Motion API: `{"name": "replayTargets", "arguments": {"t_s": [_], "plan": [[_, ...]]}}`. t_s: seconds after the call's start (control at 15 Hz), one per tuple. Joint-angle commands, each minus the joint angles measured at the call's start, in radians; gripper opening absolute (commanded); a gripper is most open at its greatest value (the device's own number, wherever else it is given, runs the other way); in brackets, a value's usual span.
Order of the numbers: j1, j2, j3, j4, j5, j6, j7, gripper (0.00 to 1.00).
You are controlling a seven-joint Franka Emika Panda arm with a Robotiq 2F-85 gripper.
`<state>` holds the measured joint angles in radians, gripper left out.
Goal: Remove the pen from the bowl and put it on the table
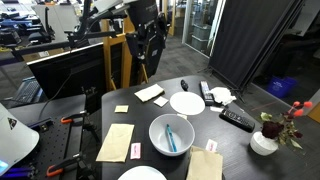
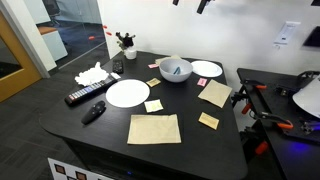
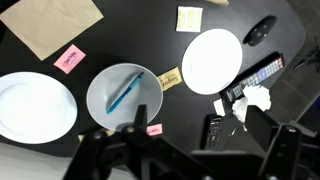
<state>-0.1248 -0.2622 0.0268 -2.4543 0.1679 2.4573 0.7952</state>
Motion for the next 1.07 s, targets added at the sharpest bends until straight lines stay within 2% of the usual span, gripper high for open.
{"name": "replayTargets", "arguments": {"t_s": [0.0,0.07,0.13,0.53,0.67,0.73,1.0], "plan": [[-0.061,0.034,0.016,0.014,-0.108,0.048,0.215,1.0],[-0.075,0.037,0.018,0.011,-0.149,0.051,0.285,1.0],[-0.032,0.021,-0.01,0.002,-0.101,0.029,0.18,1.0],[-0.03,0.025,-0.012,0.001,-0.114,0.03,0.192,1.0],[-0.054,0.043,0.007,0.012,-0.155,0.028,0.3,1.0],[-0.074,0.054,0.021,0.014,-0.202,0.034,0.397,1.0],[-0.073,0.09,0.015,0.023,-0.295,-0.001,0.605,1.0]]}}
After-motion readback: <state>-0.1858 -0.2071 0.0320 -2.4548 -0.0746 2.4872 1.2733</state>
